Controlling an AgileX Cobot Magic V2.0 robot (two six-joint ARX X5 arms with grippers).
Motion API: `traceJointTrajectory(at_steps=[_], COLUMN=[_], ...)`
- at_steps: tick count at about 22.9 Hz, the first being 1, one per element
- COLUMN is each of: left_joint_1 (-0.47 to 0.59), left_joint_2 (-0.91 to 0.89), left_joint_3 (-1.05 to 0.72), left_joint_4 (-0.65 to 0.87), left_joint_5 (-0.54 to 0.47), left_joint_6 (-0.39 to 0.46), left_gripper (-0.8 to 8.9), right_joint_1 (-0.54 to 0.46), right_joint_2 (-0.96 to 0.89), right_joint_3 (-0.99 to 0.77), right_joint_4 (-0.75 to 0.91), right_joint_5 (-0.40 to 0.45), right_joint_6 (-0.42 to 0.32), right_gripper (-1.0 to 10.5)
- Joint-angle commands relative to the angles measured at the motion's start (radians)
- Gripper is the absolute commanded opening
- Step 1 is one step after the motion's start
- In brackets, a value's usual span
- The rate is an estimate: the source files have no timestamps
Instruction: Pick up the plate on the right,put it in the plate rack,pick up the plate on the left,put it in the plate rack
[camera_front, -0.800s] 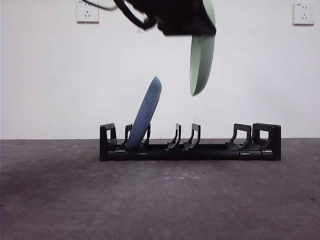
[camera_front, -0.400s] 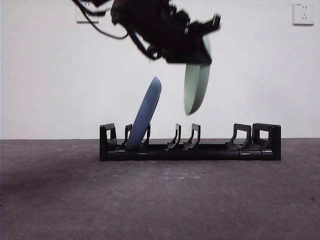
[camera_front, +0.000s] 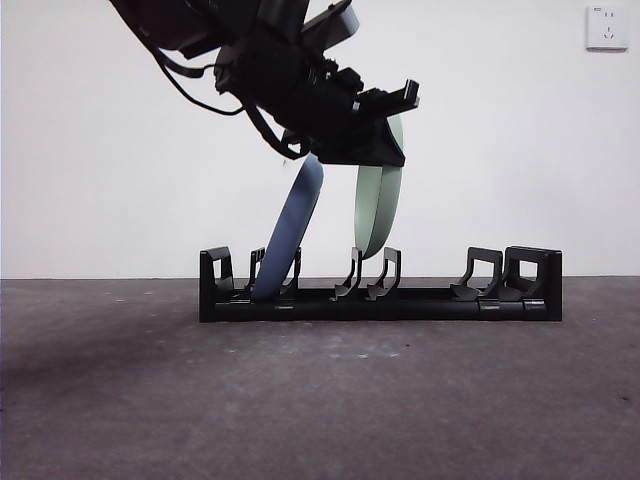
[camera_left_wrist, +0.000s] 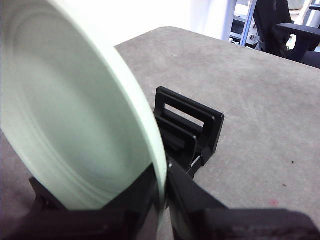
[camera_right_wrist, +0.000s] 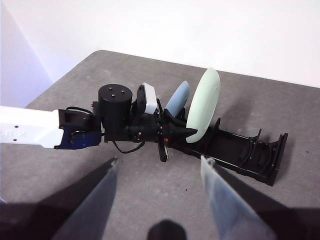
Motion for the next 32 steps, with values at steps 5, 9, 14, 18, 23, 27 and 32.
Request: traceJointTrajectory(at_steps=[5, 9, 14, 18, 23, 27, 32], left_joint_1=[0.004, 0.001, -0.002, -0.003, -0.014, -0.019, -0.023], left_joint_2=[0.048, 0.069, 0.079, 0.079, 0.082, 0.082, 0.082], left_joint_3=[0.003, 0.003, 0.003, 0.003, 0.003, 0.003, 0.003], left_joint_4=[0.012, -0.004, -0.017, -0.035, -0.11, -0.104, -0.109], left_joint_5=[0.0, -0.006, -0.024, -0.024, -0.049, -0.05, -0.045], left_joint_6=[0.005, 0.008, 0.025, 0.079, 0.158, 0.158, 0.15], left_gripper=[-0.09, -0.09, -0.09, -0.09, -0.09, -0.08, 0.01], right_joint_1=[0.001, 0.001, 0.001, 0.001, 0.001, 0.001, 0.001], right_joint_2=[-0.001, -0.001, -0.001, -0.001, -0.001, -0.001, -0.001], right_joint_3=[-0.005, -0.006, -0.006, -0.006, -0.006, -0.006, -0.006], right_joint_4=[-0.023, -0.023, -0.023, -0.023, -0.023, -0.023, -0.023], right_joint_5=[-0.003, -0.003, -0.014, -0.014, -0.034, -0.037, -0.037], right_joint_6=[0.005, 0.005, 0.005, 0.006, 0.008, 0.008, 0.008], right_gripper=[2.8, 2.8, 2.8, 2.8, 2.8, 2.8, 2.8])
